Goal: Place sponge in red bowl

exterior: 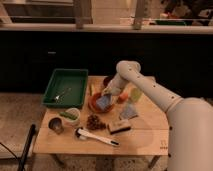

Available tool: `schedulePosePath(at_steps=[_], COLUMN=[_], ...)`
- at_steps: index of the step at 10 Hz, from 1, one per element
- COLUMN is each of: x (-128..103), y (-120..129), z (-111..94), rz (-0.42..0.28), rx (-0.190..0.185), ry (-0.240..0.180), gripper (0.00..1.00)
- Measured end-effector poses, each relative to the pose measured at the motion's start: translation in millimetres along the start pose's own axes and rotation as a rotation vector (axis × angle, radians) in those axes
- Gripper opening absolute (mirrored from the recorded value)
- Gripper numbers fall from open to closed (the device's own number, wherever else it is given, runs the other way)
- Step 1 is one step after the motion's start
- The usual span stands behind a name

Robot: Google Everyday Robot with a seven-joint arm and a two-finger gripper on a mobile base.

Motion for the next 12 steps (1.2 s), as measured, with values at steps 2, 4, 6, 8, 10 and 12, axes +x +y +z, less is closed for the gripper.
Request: schedulePosePath(at_steps=[2, 4, 6, 8, 10, 12], x=[-1, 0, 0, 0, 1, -1], y=[-8, -14, -18, -20, -21, -25], z=[2, 4, 5, 7, 11, 15], rz=[-0.039, -0.063, -0.076, -0.081, -0.085, -0.092], rx=[-0.043, -0.075, -0.095, -0.112, -0.129, -0.139], ry=[-0.003, 0.0, 0.002, -0.008, -0.018, -0.029], gripper=[0.0, 0.0, 0.01, 0.16, 0.35, 0.56])
